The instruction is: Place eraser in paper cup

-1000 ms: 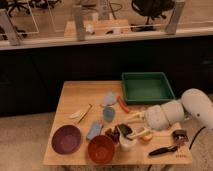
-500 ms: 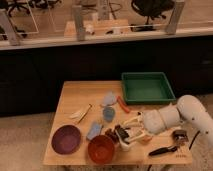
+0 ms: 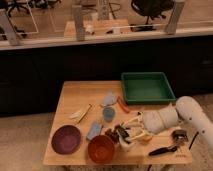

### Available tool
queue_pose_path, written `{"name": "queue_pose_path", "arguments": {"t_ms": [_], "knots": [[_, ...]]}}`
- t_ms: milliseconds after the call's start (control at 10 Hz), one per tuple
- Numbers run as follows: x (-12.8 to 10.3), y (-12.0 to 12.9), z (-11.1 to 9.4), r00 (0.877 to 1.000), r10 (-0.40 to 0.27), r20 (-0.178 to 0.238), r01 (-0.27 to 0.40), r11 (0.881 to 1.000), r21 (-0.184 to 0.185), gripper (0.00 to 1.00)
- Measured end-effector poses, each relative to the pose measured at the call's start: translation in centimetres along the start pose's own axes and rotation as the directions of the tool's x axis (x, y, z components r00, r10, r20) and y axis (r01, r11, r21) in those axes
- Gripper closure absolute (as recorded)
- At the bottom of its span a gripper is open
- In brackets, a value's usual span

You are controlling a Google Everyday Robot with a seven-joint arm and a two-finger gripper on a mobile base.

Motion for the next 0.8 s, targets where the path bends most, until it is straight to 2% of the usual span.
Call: {"name": "queue_pose_path", "arguments": {"t_ms": [400,500,800], "knots": [[2.0,-0.4,-0.4,1.000,0.023,0.008,-0.023,1.000,-0.005,0.81],[2.5,-0.5,-0.4,1.000,0.026,0.011,-0.026,1.000,-0.011,0.74],[3.7,-0.7,-0.3,0.999,0.034,0.040,-0.032,0.999,-0.033,0.43]]}}
